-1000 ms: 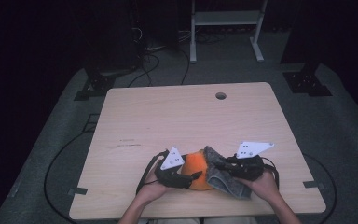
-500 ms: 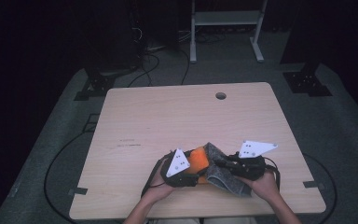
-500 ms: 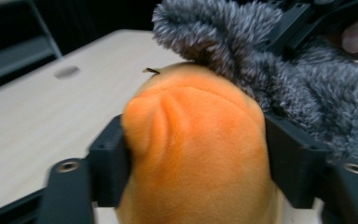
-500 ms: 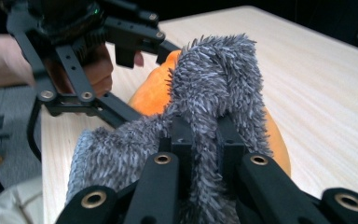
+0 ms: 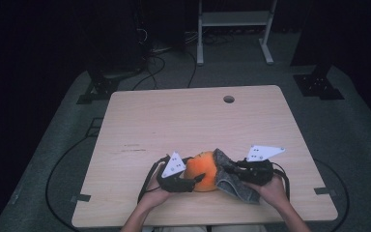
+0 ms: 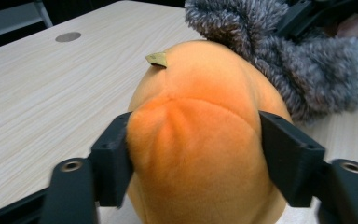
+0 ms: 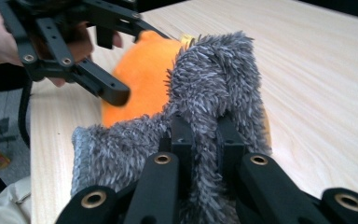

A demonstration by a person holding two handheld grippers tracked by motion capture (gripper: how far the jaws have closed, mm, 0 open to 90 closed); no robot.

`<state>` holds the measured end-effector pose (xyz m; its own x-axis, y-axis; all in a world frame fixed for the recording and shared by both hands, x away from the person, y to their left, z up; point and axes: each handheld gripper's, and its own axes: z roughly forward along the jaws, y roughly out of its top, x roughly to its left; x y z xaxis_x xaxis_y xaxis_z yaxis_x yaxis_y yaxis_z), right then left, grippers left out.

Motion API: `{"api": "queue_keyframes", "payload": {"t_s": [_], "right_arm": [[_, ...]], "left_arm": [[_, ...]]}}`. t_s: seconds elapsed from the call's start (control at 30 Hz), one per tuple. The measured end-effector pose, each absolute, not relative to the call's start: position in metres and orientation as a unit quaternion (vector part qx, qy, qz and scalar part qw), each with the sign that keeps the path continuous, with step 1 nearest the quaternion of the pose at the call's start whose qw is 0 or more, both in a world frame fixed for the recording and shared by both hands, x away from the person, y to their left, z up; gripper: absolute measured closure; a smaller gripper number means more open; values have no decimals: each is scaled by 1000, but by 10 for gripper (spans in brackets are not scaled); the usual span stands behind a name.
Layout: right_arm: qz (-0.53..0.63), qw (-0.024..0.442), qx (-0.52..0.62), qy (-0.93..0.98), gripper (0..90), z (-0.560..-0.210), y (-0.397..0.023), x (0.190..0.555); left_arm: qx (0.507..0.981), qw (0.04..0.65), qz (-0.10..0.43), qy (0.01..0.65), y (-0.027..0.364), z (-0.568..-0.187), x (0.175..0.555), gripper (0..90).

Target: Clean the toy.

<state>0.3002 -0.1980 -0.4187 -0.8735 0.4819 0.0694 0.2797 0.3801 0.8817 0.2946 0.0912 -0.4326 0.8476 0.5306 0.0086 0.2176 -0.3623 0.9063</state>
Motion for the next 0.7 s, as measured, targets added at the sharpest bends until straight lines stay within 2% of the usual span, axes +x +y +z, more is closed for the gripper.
{"api": "queue_keyframes", "payload": {"t_s": [0.03,0.07,0.1,0.13,0.17,0.27,0.4,0.7], "right_arm": [[508,100,226,825,809,-418,-195,299],[510,98,225,825,809,-418,-193,298],[510,95,217,827,810,-418,-190,297],[508,99,212,829,809,-417,-188,295],[508,99,212,829,809,-417,-188,295],[510,86,231,824,809,-423,-196,300],[499,79,268,820,809,-434,-210,311],[540,61,259,799,808,-423,-202,311]], "left_arm": [[808,520,147,237,91,-431,296,182],[801,527,143,243,92,-428,297,143],[801,528,144,243,91,-427,296,147],[811,516,161,225,89,-429,294,234],[811,516,161,225,89,-429,294,270],[818,508,160,218,90,-430,292,315],[823,504,161,209,91,-431,291,338],[834,498,162,175,87,-432,286,355]]}}
